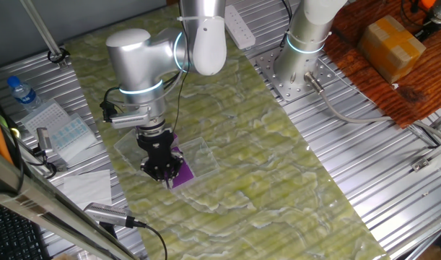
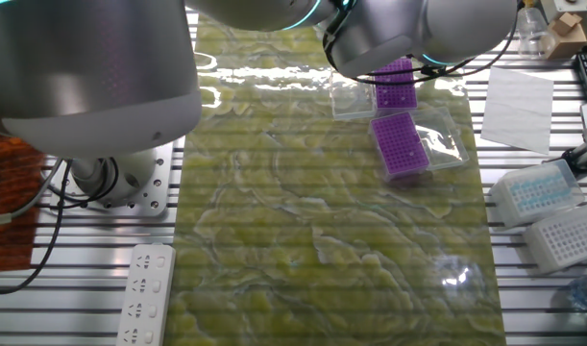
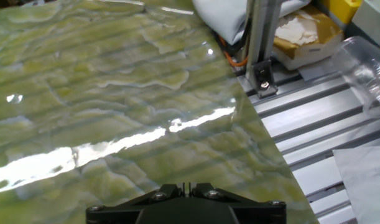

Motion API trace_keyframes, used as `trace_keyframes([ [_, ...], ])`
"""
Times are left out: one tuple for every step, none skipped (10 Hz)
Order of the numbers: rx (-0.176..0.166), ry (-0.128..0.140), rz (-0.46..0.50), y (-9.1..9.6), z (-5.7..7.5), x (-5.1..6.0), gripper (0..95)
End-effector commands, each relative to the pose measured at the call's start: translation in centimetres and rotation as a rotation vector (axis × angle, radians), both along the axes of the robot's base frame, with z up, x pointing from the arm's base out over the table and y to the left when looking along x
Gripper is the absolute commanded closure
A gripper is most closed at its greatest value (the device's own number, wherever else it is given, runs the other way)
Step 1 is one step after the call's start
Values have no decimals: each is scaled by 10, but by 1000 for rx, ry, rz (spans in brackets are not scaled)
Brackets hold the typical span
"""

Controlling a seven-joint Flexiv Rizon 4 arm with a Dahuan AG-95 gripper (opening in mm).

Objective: Transfer all small pipette tips from one holder to another

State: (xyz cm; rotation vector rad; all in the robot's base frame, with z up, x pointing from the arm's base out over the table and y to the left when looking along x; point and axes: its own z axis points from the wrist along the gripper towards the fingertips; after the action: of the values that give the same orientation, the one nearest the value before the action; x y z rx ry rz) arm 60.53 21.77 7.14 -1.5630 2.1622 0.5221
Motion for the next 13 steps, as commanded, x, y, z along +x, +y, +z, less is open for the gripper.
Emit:
trace_keyframes([
  [-2,-2,2,-1,0,-1,950],
  [0,-6,7,-2,-1,-1,950],
  [0,-6,8,-2,-1,-1,950],
  [-1,-7,9,-2,-2,-1,950],
  [-1,-7,9,-3,-3,-1,950],
  [2,-9,13,-3,-3,-1,950],
  [1,-11,16,-3,-3,-1,950],
  [1,-10,18,-3,-3,-1,950],
  [3,-11,23,-3,-3,-1,950],
  [5,-11,27,-3,-3,-1,950],
  [1,-10,35,-3,-3,-1,950],
  [0,-7,41,-3,-3,-1,950],
  [-1,-6,46,-3,-3,-1,950],
])
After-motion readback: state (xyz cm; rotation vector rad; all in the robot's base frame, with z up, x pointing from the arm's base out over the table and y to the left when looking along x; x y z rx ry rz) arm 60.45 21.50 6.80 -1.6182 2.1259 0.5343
